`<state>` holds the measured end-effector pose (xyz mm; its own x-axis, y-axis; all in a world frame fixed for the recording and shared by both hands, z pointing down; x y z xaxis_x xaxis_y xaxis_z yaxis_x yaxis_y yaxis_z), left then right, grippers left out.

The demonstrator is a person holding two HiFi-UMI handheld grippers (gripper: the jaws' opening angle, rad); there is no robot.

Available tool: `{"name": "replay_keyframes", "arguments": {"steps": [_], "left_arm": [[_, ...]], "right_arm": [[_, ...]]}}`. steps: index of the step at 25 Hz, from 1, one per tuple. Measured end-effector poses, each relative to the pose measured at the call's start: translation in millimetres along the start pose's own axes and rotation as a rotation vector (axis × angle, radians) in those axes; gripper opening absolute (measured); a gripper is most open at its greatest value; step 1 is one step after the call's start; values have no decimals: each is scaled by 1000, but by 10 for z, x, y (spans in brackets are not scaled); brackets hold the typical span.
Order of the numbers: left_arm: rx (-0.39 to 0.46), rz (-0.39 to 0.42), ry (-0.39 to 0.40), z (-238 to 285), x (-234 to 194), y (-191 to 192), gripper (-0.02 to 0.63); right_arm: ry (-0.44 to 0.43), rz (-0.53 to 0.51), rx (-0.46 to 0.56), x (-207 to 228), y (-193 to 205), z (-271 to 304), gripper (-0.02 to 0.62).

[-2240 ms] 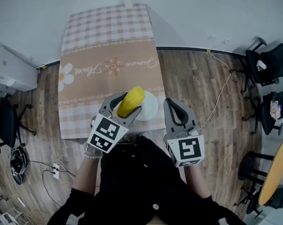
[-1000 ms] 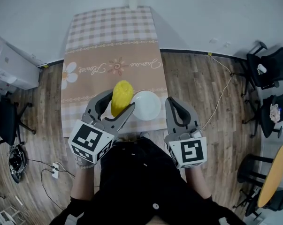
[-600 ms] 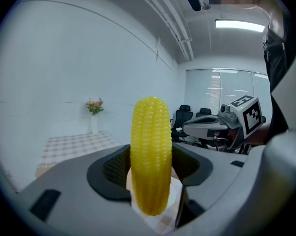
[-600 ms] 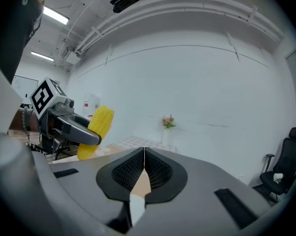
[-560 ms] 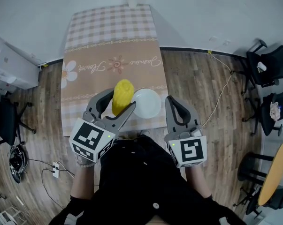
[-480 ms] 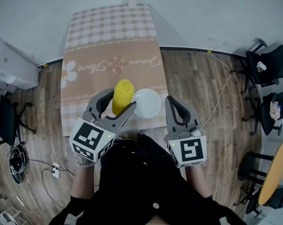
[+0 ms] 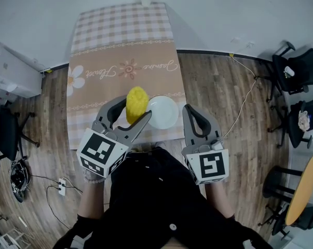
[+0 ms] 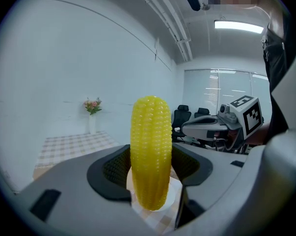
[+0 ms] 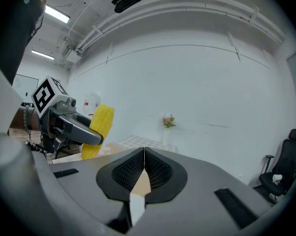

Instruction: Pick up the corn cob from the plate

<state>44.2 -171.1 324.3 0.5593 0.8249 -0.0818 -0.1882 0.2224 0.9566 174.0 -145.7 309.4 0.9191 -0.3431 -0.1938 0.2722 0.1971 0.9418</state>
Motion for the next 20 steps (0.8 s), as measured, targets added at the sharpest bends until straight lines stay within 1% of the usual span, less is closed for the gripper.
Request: {"name": "replay_keyframes", "arguments": {"steps": [4, 13, 20], "left_arm": [[-1, 6, 1, 1, -8, 1, 262], [-5, 8, 6, 19, -31, 21, 259], [-4, 5, 10, 30, -49, 20, 258]], "right_arm": [[12, 6, 8, 6, -16, 15, 41], [-22, -6, 7, -63, 4, 29, 41], [-22, -19, 3, -77, 2, 45, 41]]}}
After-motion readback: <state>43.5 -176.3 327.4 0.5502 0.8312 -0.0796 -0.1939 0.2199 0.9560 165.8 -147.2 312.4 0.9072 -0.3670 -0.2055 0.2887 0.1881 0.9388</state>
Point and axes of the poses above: the fingertips, and each gripper's own axes: z forward along the fingers, x to its right, y out of its underside, the point moved 2 cm from there along -z, backward along the fingers, and after that the axes turned 3 degrees about y, right-handed, at the moved point
